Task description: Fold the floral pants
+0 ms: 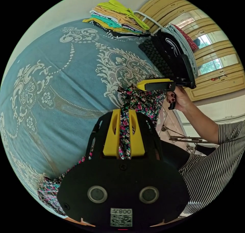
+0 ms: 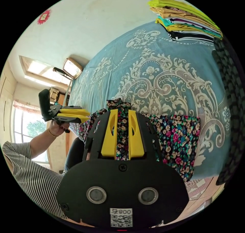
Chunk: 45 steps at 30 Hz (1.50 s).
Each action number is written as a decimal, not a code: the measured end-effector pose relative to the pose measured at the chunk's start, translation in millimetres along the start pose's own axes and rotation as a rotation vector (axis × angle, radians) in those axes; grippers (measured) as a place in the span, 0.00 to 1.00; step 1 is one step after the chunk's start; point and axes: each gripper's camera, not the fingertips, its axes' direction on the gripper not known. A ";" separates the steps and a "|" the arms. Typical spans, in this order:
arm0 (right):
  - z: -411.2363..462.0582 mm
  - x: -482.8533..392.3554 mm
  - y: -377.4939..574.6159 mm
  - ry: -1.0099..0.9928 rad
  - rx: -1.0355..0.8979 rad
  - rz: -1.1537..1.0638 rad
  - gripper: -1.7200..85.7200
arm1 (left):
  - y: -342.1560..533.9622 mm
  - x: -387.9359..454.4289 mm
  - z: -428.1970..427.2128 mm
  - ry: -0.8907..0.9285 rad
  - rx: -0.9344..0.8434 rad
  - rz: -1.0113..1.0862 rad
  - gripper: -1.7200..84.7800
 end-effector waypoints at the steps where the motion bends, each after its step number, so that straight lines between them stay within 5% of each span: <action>1: 5.0 -1.4 -2.9 0.012 -0.015 -0.006 0.10 | -7.5 -9.7 8.2 0.013 -0.014 -0.018 0.06; 7: 24.1 -3.4 -3.9 -0.012 -0.091 -0.002 0.03 | -35.7 -47.4 39.8 0.109 -0.025 -0.079 0.06; 18: -60.3 16.4 80.6 -0.176 0.234 0.160 0.04 | -91.2 -57.0 57.4 0.140 0.023 0.014 0.06; 26: -11.8 -20.7 24.2 0.000 -0.009 -0.030 0.10 | -105.6 -71.7 83.9 0.122 -0.001 -0.014 0.06; 34: 1.5 -17.2 23.9 -0.012 -0.096 0.002 0.03 | -120.3 -89.4 109.8 0.146 -0.001 -0.061 0.06; 45: -85.5 4.7 95.2 -0.158 0.153 0.081 0.02 | -166.8 -86.9 141.7 0.175 0.004 -0.060 0.08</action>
